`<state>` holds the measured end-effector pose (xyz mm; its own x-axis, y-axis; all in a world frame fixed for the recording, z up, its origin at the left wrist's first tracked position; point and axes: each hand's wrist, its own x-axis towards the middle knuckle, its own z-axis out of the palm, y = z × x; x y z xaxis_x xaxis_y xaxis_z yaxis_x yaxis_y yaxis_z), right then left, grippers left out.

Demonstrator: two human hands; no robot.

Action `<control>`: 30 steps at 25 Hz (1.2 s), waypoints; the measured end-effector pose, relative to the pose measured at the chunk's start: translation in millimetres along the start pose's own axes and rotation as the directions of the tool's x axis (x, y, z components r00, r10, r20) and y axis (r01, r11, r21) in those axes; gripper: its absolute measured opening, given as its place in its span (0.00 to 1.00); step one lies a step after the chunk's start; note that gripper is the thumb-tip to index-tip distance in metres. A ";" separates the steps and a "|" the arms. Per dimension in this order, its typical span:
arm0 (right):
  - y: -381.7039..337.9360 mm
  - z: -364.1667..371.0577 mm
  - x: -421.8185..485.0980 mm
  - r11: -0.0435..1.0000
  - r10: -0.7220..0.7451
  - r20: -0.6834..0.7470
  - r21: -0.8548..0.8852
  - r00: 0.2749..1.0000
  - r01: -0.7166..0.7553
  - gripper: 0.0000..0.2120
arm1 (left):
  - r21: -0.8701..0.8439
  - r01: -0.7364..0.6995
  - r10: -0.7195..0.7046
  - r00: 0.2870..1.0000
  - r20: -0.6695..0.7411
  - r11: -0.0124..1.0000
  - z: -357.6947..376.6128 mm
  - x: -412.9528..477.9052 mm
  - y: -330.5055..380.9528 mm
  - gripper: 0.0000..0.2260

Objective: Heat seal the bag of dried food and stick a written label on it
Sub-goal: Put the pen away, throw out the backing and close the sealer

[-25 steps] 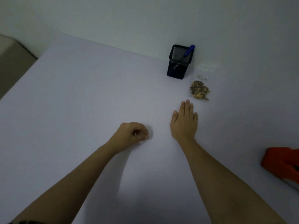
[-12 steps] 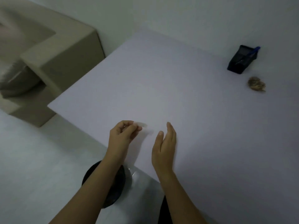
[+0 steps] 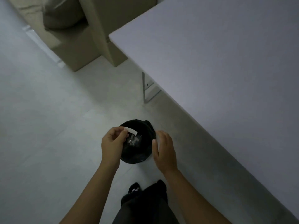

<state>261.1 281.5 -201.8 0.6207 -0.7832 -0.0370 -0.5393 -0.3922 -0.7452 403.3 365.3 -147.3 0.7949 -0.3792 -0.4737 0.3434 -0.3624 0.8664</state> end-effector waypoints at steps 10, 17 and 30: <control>188.4 187.4 38.4 0.877 0.332 0.160 -0.415 0.930 -0.242 0.26 | 0.431 0.024 0.011 0.997 -0.079 0.902 13.2 148.0 -237.2 0.04; 250.7 246.1 38.3 0.864 0.466 0.151 -0.289 0.872 -0.412 0.16 | 0.559 -0.032 0.034 0.999 0.006 0.829 31.2 215.0 -336.3 0.05; 246.0 241.7 35.1 0.851 0.435 0.141 -0.387 0.889 -0.354 0.22 | 0.583 -0.074 0.089 0.996 0.002 0.809 27.0 209.1 -334.0 0.10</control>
<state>287.8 274.2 -547.3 0.3980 -0.7989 -0.4510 -0.8995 -0.2431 -0.3632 441.3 384.0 -540.0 0.8212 -0.4117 -0.3950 -0.0719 -0.7615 0.6442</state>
